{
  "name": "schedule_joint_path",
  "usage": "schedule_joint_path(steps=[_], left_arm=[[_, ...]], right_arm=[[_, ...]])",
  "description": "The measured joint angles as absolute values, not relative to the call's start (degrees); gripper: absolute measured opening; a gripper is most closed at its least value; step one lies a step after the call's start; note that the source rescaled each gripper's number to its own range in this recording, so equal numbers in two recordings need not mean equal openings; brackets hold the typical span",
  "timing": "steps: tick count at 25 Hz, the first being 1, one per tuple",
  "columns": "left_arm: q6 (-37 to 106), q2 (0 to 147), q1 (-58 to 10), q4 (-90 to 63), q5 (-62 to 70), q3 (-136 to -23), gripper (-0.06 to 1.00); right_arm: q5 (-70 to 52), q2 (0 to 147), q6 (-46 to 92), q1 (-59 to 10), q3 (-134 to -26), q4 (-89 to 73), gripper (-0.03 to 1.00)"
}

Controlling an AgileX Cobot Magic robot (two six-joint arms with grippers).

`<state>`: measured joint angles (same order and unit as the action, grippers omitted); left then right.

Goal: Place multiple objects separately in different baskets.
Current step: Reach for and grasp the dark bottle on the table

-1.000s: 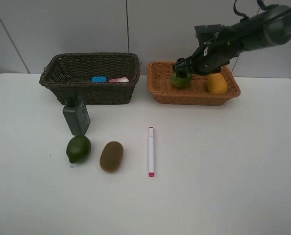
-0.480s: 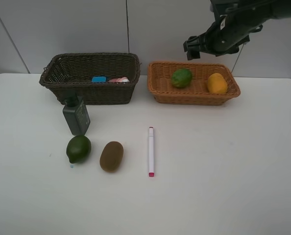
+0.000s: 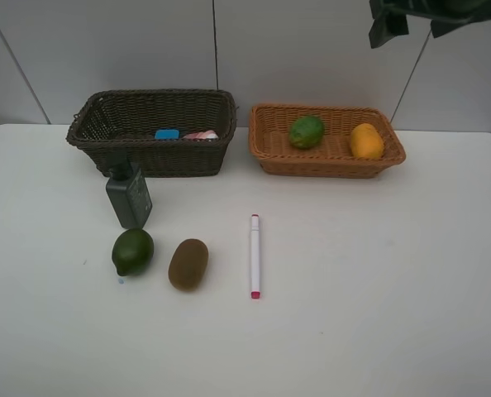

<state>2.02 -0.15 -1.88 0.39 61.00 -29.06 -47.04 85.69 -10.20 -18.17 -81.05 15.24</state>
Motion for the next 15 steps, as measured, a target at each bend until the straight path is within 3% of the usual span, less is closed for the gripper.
schedule_joint_path(steps=[11, 15], left_arm=[[2.02, -0.15, -1.88, 0.39, 61.00, -29.06, 1.00], [2.02, -0.15, -1.88, 0.39, 61.00, -29.06, 1.00]], right_arm=[[-67.44, 70.34, -8.68, -18.22, -81.05, 9.36, 0.98], [-69.45, 65.38, -7.85, -18.22, -80.00, 7.79, 0.98]])
